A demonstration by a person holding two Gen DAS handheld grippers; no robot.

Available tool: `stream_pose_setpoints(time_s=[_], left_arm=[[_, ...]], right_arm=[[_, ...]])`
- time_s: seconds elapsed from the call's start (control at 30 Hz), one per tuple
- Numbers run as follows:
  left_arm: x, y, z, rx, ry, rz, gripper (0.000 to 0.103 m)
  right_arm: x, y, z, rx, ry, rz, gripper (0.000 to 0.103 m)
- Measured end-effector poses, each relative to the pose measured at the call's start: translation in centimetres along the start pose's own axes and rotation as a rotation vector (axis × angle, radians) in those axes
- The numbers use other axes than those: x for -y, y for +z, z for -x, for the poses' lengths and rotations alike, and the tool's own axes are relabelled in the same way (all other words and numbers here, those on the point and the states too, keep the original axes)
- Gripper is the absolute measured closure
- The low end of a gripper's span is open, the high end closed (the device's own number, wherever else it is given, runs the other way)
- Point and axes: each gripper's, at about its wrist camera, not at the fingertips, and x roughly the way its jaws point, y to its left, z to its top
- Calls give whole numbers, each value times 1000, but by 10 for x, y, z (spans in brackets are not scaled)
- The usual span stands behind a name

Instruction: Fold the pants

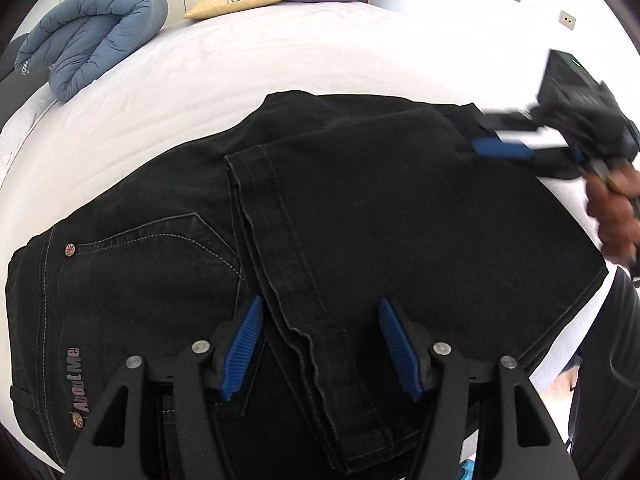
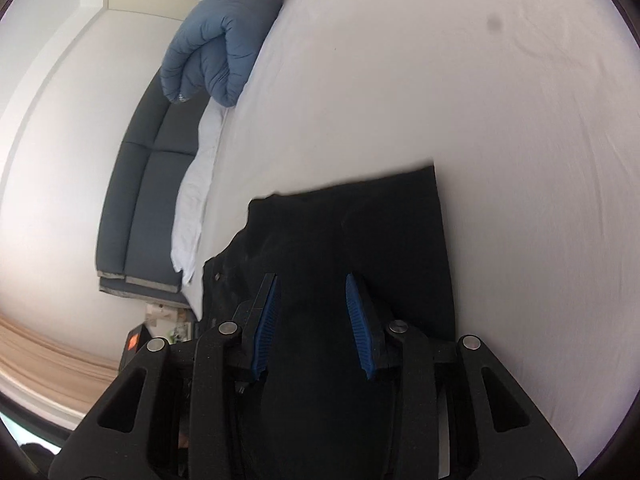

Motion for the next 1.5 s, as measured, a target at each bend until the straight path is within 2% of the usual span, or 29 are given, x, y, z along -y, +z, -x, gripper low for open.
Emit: stream_pose_setpoints(time_s=[0.03,0.17,0.27,0.37,0.47,0.53,0.57,0.7,0.77,0.8,0.83,0.9,0.93,0.97,1.0,1.03,1.07,1.17,1.2,1.33,1.5], left_arm=[[0,0,-1,3,1,-1,39],[0,-1,-2,9,-4,0,40],[0,-5,0,21,-9,6,40],[0,-5,0,27,-6,11,39],[-1,-6,0,33,-6,15,39],[-2,-6,1,36,-7,18,39],[-3,-6,2,40,-7,20,39],[-7,-10,12,63,-13,72,39],[-12,-14,24,85,-23,118,38],[-17,-17,32,105,-25,147,37],[-28,-24,44,139,-21,199,34],[-54,-39,64,189,-12,317,30],[-75,-53,78,229,-20,415,29],[-95,-66,89,266,-32,501,28],[-119,-84,101,308,-37,613,26],[-134,-95,107,330,-36,683,24],[-158,-113,115,363,-38,794,24],[-199,-148,121,415,-82,995,24],[-214,-161,118,419,-119,1080,24],[-232,-187,105,442,-232,1255,24],[-236,-198,81,446,-313,1333,25]], right_arm=[[-2,-10,-14,-13,5,15,71],[-13,-70,-14,-101,-12,87,71],[-25,-109,-10,-101,-40,145,71],[-33,-130,-12,-83,-100,195,71],[-44,-138,-20,-90,-170,247,71],[-58,-132,-12,-107,-223,265,71],[-65,-129,-6,-94,-211,274,67],[-83,-120,-9,-16,-70,245,67],[-68,-118,-29,-33,-59,188,67],[-54,-119,-44,-64,-98,148,67],[-46,-121,-51,-66,-125,137,70],[-52,-125,-49,-19,-122,162,70],[-57,-125,-49,-27,-123,155,69],[-60,-125,-48,-33,-99,148,62],[-65,-124,-45,-30,-50,136,52],[-71,-124,-43,-13,2,128,47],[-76,-124,-41,11,47,121,39],[-82,-121,-42,63,156,63,36],[-82,-120,-45,70,189,38,36],[-92,-114,-54,69,245,-12,36],[-104,-111,-59,55,252,-8,36]])
